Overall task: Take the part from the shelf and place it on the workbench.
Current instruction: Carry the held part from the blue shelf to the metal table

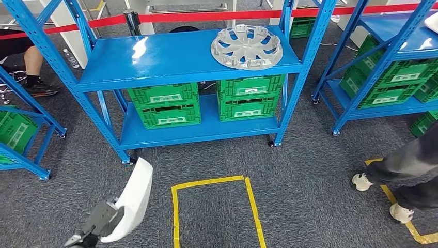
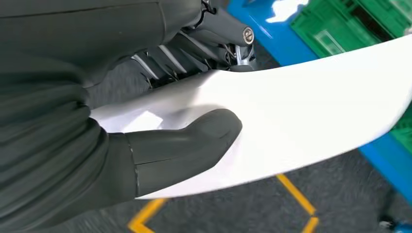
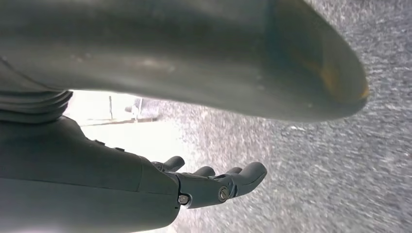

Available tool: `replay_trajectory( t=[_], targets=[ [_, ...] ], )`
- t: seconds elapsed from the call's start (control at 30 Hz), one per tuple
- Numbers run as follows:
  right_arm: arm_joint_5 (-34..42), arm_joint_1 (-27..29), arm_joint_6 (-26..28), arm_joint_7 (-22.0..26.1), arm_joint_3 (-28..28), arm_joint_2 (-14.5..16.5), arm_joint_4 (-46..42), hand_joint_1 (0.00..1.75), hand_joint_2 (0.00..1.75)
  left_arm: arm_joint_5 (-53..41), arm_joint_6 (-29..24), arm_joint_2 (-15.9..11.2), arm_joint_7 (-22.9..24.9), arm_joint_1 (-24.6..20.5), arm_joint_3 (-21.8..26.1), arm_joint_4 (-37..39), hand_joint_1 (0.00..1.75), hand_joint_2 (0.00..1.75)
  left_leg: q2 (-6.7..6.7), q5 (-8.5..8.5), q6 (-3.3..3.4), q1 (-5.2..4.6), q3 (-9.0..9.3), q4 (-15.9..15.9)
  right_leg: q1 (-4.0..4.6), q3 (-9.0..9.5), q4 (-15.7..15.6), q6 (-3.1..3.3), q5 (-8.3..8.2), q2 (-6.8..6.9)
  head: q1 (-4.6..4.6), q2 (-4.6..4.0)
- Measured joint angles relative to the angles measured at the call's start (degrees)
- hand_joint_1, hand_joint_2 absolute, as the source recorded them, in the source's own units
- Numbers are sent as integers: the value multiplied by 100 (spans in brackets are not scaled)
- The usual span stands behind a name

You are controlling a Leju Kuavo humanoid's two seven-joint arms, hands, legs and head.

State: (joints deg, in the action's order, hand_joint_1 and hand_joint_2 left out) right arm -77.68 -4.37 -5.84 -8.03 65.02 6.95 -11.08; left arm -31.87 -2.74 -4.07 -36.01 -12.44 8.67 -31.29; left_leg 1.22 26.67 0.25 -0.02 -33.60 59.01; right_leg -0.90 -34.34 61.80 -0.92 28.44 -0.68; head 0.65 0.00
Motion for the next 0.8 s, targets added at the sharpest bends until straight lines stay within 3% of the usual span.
replay_trajectory(
  t=[0.07,0.13,0.2,0.3,0.37,0.4,0.47,0.53,0.63,0.7,0.8],
  targets=[
    [-29,3,-2,48,0,0,0,0,0,88,-191,27,-259,34,212,189,175,175,64,3,-73,5,-46,32,31,59,-173,59,-8,-22,1,0],
    [-68,4,-12,75,0,0,0,0,0,182,-192,-3,-347,57,379,54,175,175,105,-8,-145,21,-68,27,42,58,-200,132,-38,40,0,0],
    [-94,0,-19,67,0,-1,-1,0,0,238,-70,-41,-334,53,486,-260,175,175,56,118,-206,29,-157,209,19,76,-231,205,-64,102,10,0],
    [-133,0,-30,69,0,-4,-2,0,0,230,-169,-66,-329,83,580,-795,175,175,-63,621,-279,49,-596,1198,5,83,-241,249,-71,166,25,0],
    [-181,4,-61,63,0,-5,-2,0,0,196,-362,-100,-369,199,479,-1554,175,175,-89,708,-291,58,-762,1593,6,81,-237,248,-72,193,25,0],
    [-202,5,-84,58,-1,-6,-2,0,0,140,-369,-124,-378,208,391,-2050,175,175,-95,597,-284,60,-693,1476,7,85,-234,244,-71,214,26,0],
    [-233,-2,-118,51,-6,-6,-2,0,0,-29,-163,-184,-325,38,196,-3072,175,175,-143,244,-258,58,-305,742,9,105,-229,219,-65,291,24,0],
    [-242,-26,-123,52,-16,-10,-2,0,0,-155,106,-231,-224,-255,9,-3919,175,175,-200,75,-203,28,-4,137,25,118,-222,158,-57,353,19,0],
    [-213,-51,-110,49,-33,-11,-2,0,0,-375,373,-400,-199,-636,-261,-4754,175,175,-185,62,-75,-6,40,0,28,116,-241,39,-73,376,15,0],
    [-178,-49,-97,38,-35,-8,-2,0,0,-614,503,-574,-133,-916,-475,-5087,175,175,-154,15,13,5,53,-36,9,51,-101,-33,23,287,10,0],
    [-153,-34,-82,32,-35,-15,-2,0,0,-767,588,-754,-44,-1248,-730,-5366,175,175,-105,-17,79,4,48,-53,4,-412,869,-86,521,118,-4,0]
  ],
)
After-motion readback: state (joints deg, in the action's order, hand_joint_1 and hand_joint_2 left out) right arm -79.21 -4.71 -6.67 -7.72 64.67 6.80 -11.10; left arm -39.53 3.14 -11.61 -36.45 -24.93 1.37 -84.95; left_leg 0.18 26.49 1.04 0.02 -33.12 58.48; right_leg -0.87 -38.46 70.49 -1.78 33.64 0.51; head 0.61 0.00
